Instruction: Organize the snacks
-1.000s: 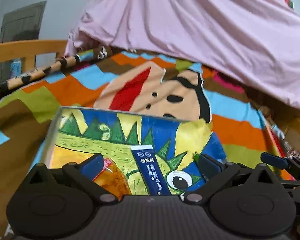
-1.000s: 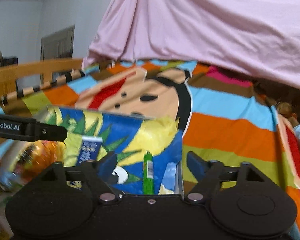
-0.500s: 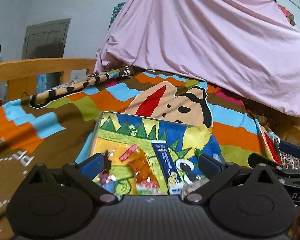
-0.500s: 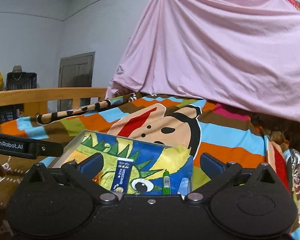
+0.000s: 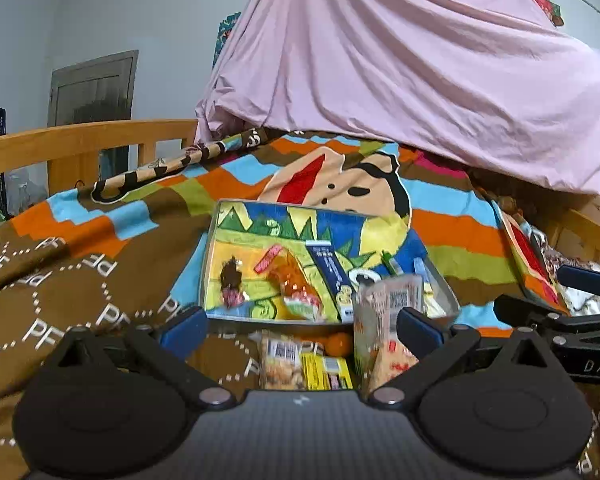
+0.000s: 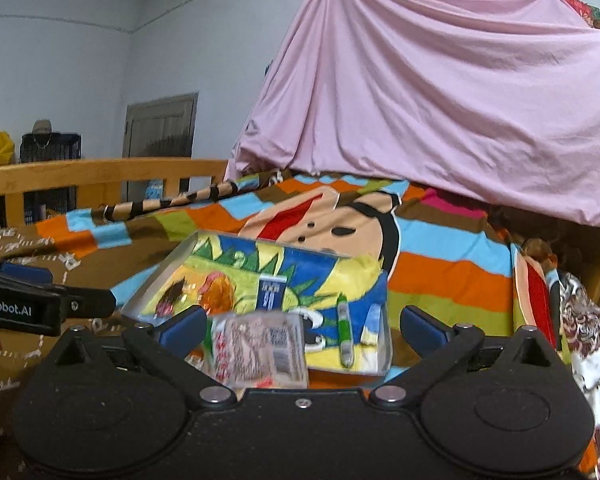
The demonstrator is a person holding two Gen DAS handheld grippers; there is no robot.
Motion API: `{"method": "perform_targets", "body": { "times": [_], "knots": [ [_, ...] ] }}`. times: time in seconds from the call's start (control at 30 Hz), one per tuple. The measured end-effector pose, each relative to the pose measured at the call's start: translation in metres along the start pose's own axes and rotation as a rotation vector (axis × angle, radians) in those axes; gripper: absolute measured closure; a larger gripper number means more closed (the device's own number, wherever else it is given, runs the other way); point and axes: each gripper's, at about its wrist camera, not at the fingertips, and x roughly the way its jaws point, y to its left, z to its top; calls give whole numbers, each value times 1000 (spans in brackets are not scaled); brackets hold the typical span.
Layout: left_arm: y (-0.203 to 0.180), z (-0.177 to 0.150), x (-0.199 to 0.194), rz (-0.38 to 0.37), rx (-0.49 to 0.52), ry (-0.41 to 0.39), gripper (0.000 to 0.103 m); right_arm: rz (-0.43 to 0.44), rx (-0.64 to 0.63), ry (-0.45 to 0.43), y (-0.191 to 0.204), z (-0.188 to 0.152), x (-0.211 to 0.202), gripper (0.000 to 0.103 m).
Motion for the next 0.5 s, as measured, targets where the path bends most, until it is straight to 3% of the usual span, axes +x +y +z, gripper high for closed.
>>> {"method": "perform_targets", "body": {
  "times": [0.5],
  "knots": [
    [15,-42,-32,55,-7,74,0,-3,-9,142,12,-38,-34,1]
  ]
}}
